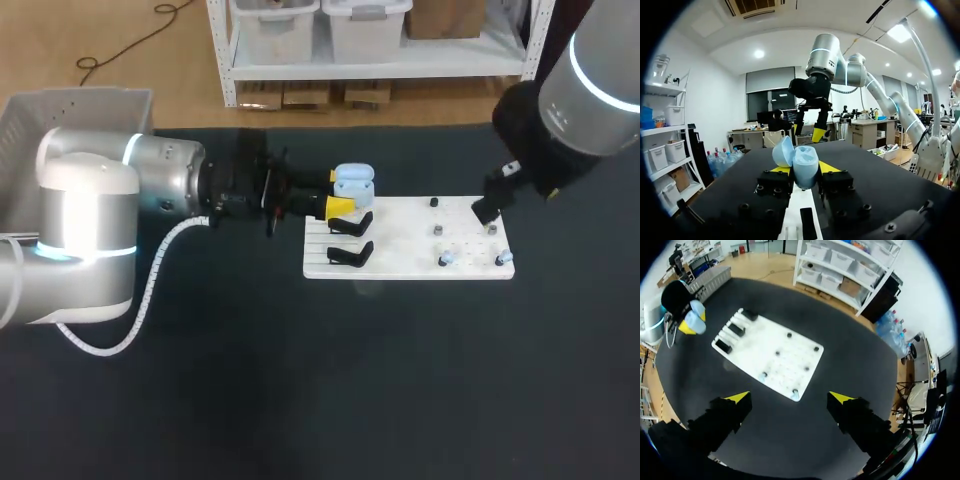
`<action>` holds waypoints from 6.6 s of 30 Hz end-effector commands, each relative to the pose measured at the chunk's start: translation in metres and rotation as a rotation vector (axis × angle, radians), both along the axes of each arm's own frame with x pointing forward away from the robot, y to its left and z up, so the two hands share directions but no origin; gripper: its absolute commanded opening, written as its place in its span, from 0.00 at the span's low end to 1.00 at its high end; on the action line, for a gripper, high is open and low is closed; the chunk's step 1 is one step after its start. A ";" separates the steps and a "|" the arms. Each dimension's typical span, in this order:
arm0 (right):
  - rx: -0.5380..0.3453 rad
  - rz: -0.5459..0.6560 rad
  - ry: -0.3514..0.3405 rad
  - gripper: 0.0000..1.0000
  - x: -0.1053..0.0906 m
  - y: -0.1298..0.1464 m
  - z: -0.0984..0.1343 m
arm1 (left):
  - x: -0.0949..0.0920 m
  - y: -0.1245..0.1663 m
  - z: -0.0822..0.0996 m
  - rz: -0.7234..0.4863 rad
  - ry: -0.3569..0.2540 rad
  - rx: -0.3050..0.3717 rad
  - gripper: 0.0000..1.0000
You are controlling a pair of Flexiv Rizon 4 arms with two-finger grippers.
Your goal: Pick up each earbud case from the left stands, insert the matching earbuds, close the lid, and place the case in the box.
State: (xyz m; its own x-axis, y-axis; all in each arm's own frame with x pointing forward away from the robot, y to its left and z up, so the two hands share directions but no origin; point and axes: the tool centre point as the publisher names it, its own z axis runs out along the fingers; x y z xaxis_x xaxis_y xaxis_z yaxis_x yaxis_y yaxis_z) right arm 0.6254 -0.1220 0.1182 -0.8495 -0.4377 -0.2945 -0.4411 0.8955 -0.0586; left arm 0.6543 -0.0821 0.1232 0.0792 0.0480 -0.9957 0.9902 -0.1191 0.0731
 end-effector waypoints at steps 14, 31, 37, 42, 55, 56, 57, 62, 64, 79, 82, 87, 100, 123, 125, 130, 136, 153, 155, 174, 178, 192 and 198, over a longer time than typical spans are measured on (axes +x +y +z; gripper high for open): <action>-0.083 0.036 0.207 0.69 -0.016 -0.004 -0.041 | 0.000 0.000 -0.001 0.001 -0.002 -0.003 0.00; -0.136 0.060 0.181 0.54 -0.007 -0.018 -0.079 | 0.000 0.000 -0.001 0.001 -0.002 -0.003 0.00; -0.152 0.081 0.190 0.47 -0.008 -0.020 -0.085 | 0.000 0.000 -0.001 0.001 -0.002 -0.003 0.00; -0.175 0.104 0.190 0.46 -0.007 -0.020 -0.089 | 0.000 0.000 -0.001 0.001 -0.002 -0.003 0.00; -0.217 0.140 0.181 0.42 0.001 -0.023 -0.095 | 0.000 0.000 -0.001 0.001 -0.002 -0.003 0.00; -0.218 0.142 0.180 0.42 0.001 -0.023 -0.095 | 0.000 0.000 -0.001 0.001 -0.002 -0.003 0.00; -0.220 0.145 0.179 0.42 0.002 -0.023 -0.096 | 0.000 0.000 -0.001 0.001 -0.002 -0.003 0.00; -0.225 0.151 0.174 0.41 0.003 -0.024 -0.096 | 0.000 0.000 -0.001 0.001 -0.002 -0.003 0.00; -0.229 0.153 0.170 0.40 0.004 -0.025 -0.097 | 0.000 0.000 -0.001 0.001 -0.002 -0.003 0.00; -0.242 0.165 0.168 0.33 0.003 -0.022 -0.102 | 0.000 0.000 -0.001 0.001 -0.002 -0.003 0.00; -0.243 0.167 0.168 0.30 0.004 -0.022 -0.102 | 0.000 0.000 -0.001 0.001 -0.002 -0.003 0.00; -0.244 0.167 0.172 0.23 0.005 -0.021 -0.102 | 0.000 0.000 -0.001 0.001 -0.002 -0.003 0.00; -0.248 0.167 0.170 0.00 0.000 -0.018 -0.097 | 0.000 0.000 -0.001 0.001 -0.002 -0.003 0.00; -0.185 -0.213 0.224 0.00 -0.012 0.050 0.033 | 0.000 0.000 -0.001 0.001 -0.002 -0.003 0.00; -0.123 -0.264 0.246 0.00 -0.012 0.059 0.043 | 0.000 0.000 -0.001 0.001 -0.002 -0.003 0.00; -0.126 -0.306 0.242 0.00 -0.013 0.079 0.057 | 0.000 0.000 -0.001 0.001 -0.002 -0.003 0.00; -0.168 -0.333 0.209 0.00 -0.014 0.101 0.066 | 0.000 0.000 -0.001 0.001 -0.002 -0.003 0.00; -0.102 -0.366 0.206 0.00 -0.015 0.113 0.076 | 0.000 0.000 -0.001 0.001 -0.002 -0.003 0.00; -0.083 -0.410 0.203 0.00 -0.014 0.122 0.082 | 0.000 0.000 -0.001 0.001 -0.002 -0.003 0.00; -0.078 -0.764 0.360 0.00 0.006 0.167 0.075 | -0.002 -0.001 -0.005 -0.002 -0.012 0.012 0.00; -0.066 -0.752 0.351 0.00 0.006 0.167 0.076 | -0.004 -0.001 -0.007 0.000 -0.011 0.010 0.00; -0.073 -0.756 0.364 0.00 0.004 0.172 0.076 | -0.004 -0.001 -0.010 0.001 -0.024 -0.004 0.00; -0.078 -0.795 0.341 0.00 0.004 0.180 0.076 | -0.004 -0.003 -0.011 -0.004 -0.025 -0.006 0.00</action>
State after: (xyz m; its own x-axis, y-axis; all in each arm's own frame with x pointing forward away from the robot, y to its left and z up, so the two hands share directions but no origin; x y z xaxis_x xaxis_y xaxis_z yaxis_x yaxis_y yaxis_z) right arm 0.6308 0.0532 0.1944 -0.9508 0.3058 0.0499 0.2998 0.9485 -0.1021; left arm 0.6490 -0.0843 0.1140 0.1036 0.0449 -0.9936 0.9877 -0.1221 0.0974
